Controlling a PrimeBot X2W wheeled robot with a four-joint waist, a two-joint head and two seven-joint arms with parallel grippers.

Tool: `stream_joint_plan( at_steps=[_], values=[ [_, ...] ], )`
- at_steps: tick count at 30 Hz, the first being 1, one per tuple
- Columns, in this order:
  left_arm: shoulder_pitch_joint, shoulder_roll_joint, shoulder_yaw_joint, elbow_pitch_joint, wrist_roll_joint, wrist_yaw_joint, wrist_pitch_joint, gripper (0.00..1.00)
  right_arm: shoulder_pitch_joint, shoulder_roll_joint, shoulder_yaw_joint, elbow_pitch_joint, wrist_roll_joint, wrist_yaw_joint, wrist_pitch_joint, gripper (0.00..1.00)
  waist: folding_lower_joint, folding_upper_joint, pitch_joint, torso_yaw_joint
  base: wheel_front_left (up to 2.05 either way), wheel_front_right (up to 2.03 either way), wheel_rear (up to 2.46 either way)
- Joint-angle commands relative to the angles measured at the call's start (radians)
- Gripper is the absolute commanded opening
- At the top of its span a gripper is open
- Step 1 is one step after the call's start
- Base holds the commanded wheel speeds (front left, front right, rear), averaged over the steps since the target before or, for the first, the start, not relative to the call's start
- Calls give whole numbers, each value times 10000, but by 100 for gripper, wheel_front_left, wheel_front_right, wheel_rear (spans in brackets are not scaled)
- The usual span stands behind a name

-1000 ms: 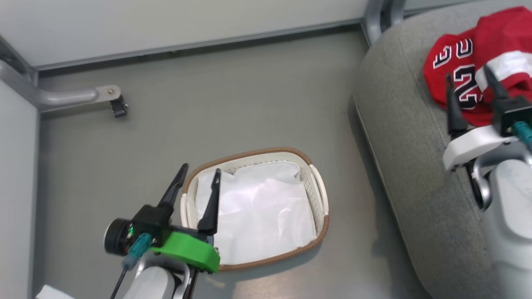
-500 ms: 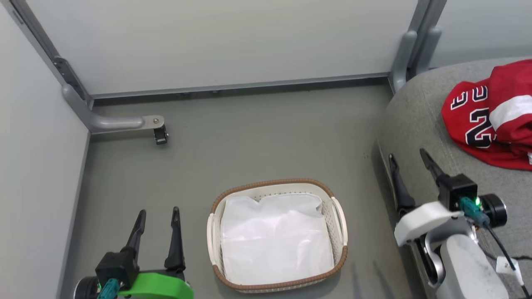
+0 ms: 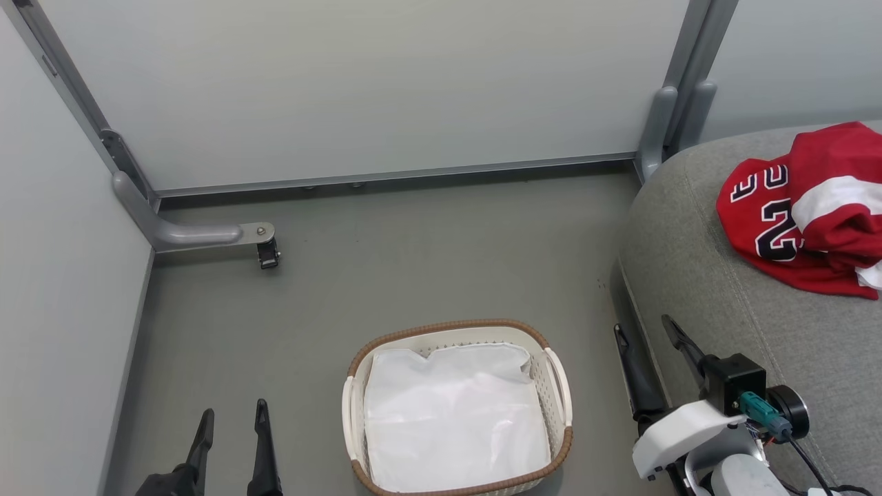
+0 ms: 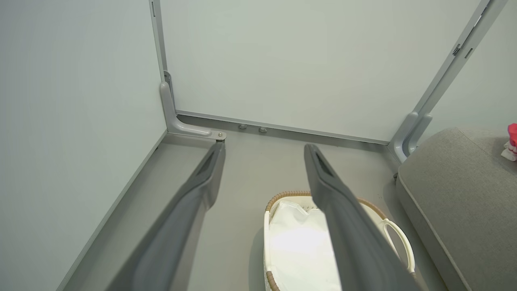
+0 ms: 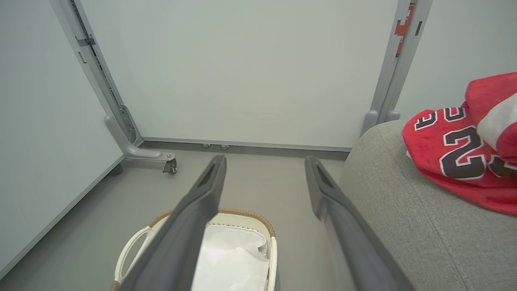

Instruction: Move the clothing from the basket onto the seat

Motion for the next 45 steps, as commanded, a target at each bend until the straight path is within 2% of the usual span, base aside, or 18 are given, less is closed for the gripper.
stream_joint_plan(
  at_steps=[1, 18, 19, 23, 45],
  values=[
    [150, -34, 72, -9, 85, -59, -7, 100, 129, -40, 11, -40, 23, -14, -22, 100, 1, 0, -18, -13, 0, 0, 0],
    [-72, -114, 146, 29, 170, -374, -7, 100, 150, -38, 25, -1, 168, -14, -22, 100, 1, 0, 9, -17, 0, 0, 0],
    [8, -107, 122, 84, 132, -325, 1, 0, 69, 6, 17, 28, 113, 0, 2, 0, 1, 0, 9, -18, 0, 0, 0],
    [21, -117, 99, 392, 68, -326, 16, 0, 258, 50, 30, 312, 166, 0, 20, 0, 1, 0, 9, -20, 0, 0, 0],
    [-740, -35, 561, 481, -3768, -549, 1006, 0, 225, 19, -615, -19, 4325, -2, 1079, 0, 1, 0, 5, -81, 0, 0, 0]
  ],
)
